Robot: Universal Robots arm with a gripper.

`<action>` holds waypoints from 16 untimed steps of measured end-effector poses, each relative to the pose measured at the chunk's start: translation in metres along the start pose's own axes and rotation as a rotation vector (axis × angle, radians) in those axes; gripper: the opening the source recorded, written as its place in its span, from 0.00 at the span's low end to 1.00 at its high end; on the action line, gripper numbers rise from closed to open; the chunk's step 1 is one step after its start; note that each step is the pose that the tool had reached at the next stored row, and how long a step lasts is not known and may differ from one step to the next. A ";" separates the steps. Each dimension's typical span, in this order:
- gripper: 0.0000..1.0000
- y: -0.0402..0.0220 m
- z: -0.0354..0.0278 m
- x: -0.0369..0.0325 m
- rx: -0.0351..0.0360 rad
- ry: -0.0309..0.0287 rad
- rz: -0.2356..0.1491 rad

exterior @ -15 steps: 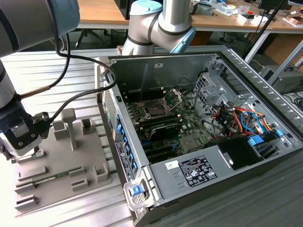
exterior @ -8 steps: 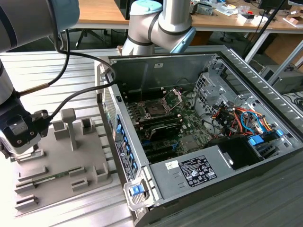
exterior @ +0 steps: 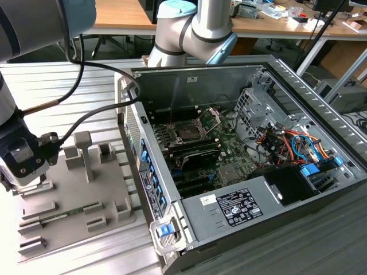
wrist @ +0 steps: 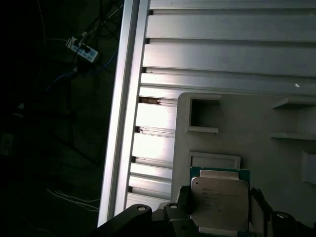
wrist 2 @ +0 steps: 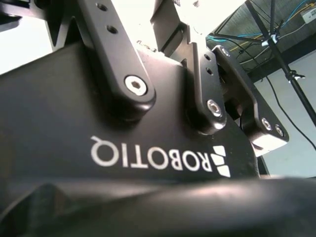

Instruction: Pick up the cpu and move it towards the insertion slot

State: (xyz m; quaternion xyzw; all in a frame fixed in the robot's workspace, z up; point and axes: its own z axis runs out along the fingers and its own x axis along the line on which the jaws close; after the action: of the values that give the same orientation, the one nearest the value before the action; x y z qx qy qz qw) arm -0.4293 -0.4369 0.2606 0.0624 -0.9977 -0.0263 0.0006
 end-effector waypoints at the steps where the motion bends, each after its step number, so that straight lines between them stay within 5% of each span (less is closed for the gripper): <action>1: 0.55 0.0000 -0.0002 0.0000 -0.0003 0.0000 0.000; 16: 0.55 0.0002 -0.0040 0.0000 -0.0068 -0.0008 0.000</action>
State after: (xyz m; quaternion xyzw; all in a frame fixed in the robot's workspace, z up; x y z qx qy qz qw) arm -0.4293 -0.4369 0.2646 0.0624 -0.9976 -0.0298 0.0004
